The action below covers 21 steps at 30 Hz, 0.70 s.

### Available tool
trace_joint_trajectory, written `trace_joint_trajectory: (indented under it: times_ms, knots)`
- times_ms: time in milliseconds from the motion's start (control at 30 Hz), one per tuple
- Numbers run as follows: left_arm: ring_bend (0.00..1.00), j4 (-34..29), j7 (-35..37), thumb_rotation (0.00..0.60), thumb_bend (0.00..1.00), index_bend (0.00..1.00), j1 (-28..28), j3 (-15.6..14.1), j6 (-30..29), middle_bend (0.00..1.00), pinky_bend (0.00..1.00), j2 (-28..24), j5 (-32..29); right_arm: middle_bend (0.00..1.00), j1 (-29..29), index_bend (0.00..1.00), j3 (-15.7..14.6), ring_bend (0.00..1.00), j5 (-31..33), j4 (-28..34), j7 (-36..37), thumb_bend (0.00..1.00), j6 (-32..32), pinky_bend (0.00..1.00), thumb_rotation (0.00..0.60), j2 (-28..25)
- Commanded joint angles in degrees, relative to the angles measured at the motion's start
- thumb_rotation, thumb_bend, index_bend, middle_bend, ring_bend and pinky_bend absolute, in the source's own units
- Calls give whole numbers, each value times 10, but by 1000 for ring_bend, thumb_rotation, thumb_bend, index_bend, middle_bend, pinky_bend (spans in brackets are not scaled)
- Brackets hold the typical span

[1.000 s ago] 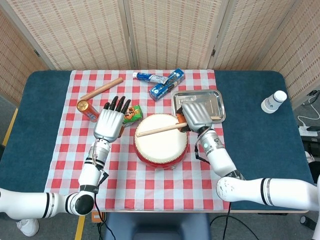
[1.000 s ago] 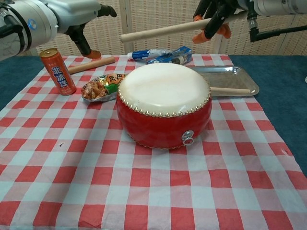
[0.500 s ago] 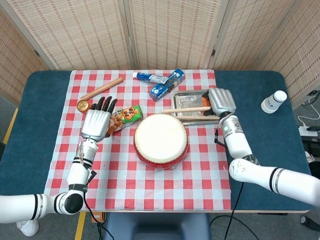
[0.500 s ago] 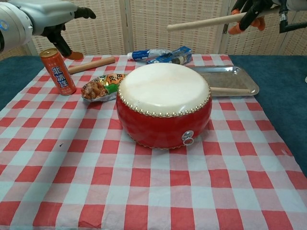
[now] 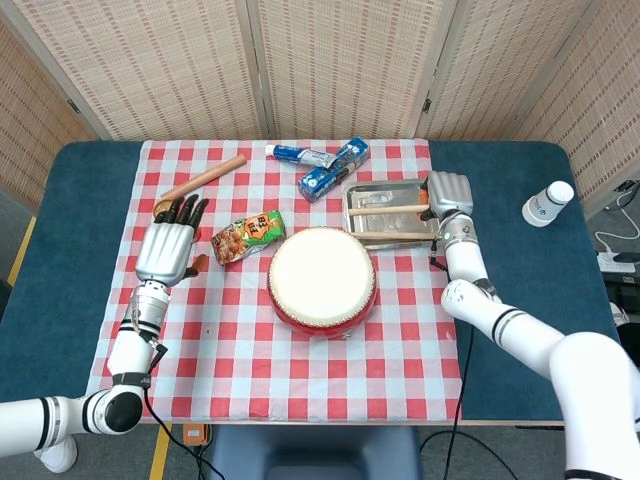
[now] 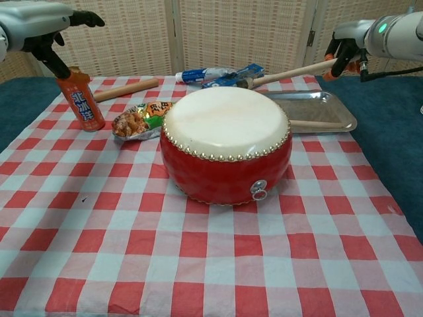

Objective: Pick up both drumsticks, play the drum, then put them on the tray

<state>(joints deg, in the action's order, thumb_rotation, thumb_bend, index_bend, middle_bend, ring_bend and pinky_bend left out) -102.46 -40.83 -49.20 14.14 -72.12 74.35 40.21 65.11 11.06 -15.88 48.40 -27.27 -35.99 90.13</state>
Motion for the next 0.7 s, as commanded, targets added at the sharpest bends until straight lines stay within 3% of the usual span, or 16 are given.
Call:
trace_joint_trajectory:
  times_ms: [33,133,367,533,700]
  knots:
    - [0,2,9,600,315,0,5,-1,4,0,206,-6,3,859,20,901,-12,703,40,-128,-49,293,62,663,600,82]
    - [0,2,21,600,314,0,11,-1,10,0,206,-13,7,854,24,861,-5,677,55,-188,-68,293,92,634,600,113]
    - [0,6,39,600,314,0,17,-1,24,0,206,-21,11,731,33,691,27,576,54,-287,-78,292,139,561,600,168]
    - [0,12,44,600,315,0,20,-3,29,0,206,-21,13,495,36,365,53,415,38,-335,-77,277,160,515,600,192]
    - [0,15,46,600,314,0,21,-3,30,0,206,-21,18,333,39,78,83,269,32,-359,-85,125,181,455,600,195]
